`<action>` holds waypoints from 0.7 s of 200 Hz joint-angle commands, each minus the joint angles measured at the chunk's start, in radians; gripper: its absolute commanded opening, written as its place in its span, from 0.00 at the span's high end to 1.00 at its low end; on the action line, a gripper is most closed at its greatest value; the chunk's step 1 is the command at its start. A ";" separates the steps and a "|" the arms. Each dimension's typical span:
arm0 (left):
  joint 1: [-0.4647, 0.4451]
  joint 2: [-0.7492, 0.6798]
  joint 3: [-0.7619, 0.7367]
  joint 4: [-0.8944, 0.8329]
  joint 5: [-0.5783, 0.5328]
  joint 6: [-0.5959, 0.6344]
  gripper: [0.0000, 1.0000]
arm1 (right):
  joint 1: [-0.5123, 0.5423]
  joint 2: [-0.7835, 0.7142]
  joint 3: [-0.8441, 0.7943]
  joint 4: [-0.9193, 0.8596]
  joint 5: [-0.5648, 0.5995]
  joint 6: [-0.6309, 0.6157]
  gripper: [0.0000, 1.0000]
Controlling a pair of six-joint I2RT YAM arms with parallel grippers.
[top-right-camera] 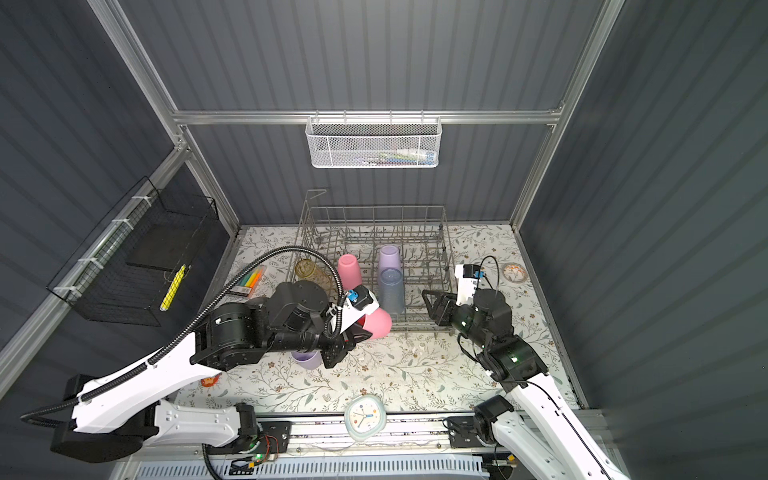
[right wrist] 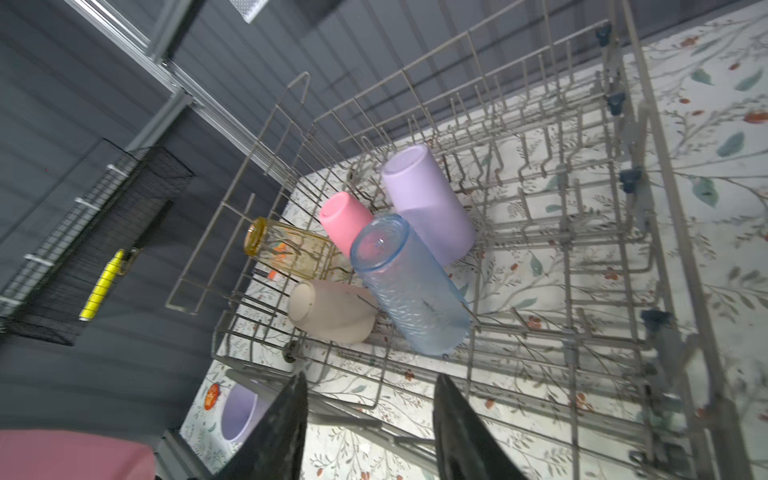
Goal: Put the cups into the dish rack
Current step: 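Carry the pink cup over the rack while the right gripper reaches toward it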
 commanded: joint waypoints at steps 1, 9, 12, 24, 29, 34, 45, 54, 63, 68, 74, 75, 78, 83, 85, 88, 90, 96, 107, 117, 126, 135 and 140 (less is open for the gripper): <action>0.076 -0.028 -0.053 0.152 0.120 0.020 1.00 | -0.024 -0.017 0.007 0.124 -0.164 0.071 0.46; 0.136 -0.045 -0.075 0.210 0.187 0.005 1.00 | -0.036 -0.018 0.001 0.160 -0.206 0.094 0.44; 0.155 -0.051 -0.110 0.237 0.213 -0.001 1.00 | -0.040 -0.017 -0.002 0.173 -0.221 0.102 0.43; 0.217 -0.068 -0.157 0.319 0.299 -0.015 1.00 | -0.057 -0.014 -0.014 0.219 -0.285 0.147 0.40; 0.237 -0.072 -0.173 0.353 0.337 -0.025 1.00 | -0.064 -0.012 -0.021 0.243 -0.309 0.165 0.38; 0.253 -0.074 -0.187 0.387 0.367 -0.035 1.00 | -0.071 -0.011 -0.029 0.268 -0.333 0.187 0.37; 0.285 -0.070 -0.209 0.451 0.428 -0.056 1.00 | -0.087 -0.008 -0.050 0.327 -0.378 0.234 0.32; 0.308 -0.062 -0.226 0.499 0.472 -0.072 1.00 | -0.100 -0.006 -0.070 0.378 -0.412 0.274 0.30; 0.333 -0.054 -0.240 0.540 0.510 -0.089 1.00 | -0.111 -0.003 -0.093 0.436 -0.442 0.313 0.27; 0.349 -0.050 -0.250 0.571 0.540 -0.098 1.00 | -0.118 -0.001 -0.104 0.467 -0.455 0.329 0.26; 0.372 -0.049 -0.261 0.613 0.578 -0.116 1.00 | -0.125 0.001 -0.114 0.489 -0.466 0.351 0.25; 0.377 -0.048 -0.266 0.622 0.586 -0.120 1.00 | -0.126 0.003 -0.115 0.493 -0.468 0.354 0.25; 0.390 -0.047 -0.277 0.648 0.607 -0.134 1.00 | -0.129 0.004 -0.118 0.501 -0.473 0.362 0.24; 0.412 -0.047 -0.293 0.696 0.642 -0.159 1.00 | -0.131 0.009 -0.122 0.513 -0.485 0.369 0.24; 0.420 -0.045 -0.299 0.710 0.656 -0.168 1.00 | -0.132 0.011 -0.123 0.517 -0.488 0.371 0.24; 0.434 -0.043 -0.307 0.740 0.676 -0.185 1.00 | -0.132 0.014 -0.124 0.522 -0.494 0.374 0.24; 0.443 -0.040 -0.311 0.757 0.687 -0.195 1.00 | -0.132 0.015 -0.124 0.525 -0.498 0.376 0.23; 0.462 -0.030 -0.319 0.798 0.723 -0.224 1.00 | -0.133 0.020 -0.126 0.533 -0.505 0.383 0.23; 0.489 -0.001 -0.324 0.845 0.768 -0.261 1.00 | -0.134 0.024 -0.131 0.552 -0.518 0.398 0.22; 0.496 0.026 -0.326 0.883 0.797 -0.284 1.00 | -0.134 0.027 -0.141 0.589 -0.527 0.421 0.21; 0.500 0.048 -0.327 0.912 0.816 -0.305 1.00 | -0.134 0.033 -0.151 0.630 -0.535 0.444 0.21; 0.503 0.073 -0.330 0.950 0.842 -0.328 1.00 | -0.134 0.041 -0.156 0.664 -0.544 0.461 0.21; 0.505 0.086 -0.331 0.970 0.853 -0.342 1.00 | -0.134 0.046 -0.156 0.678 -0.549 0.467 0.20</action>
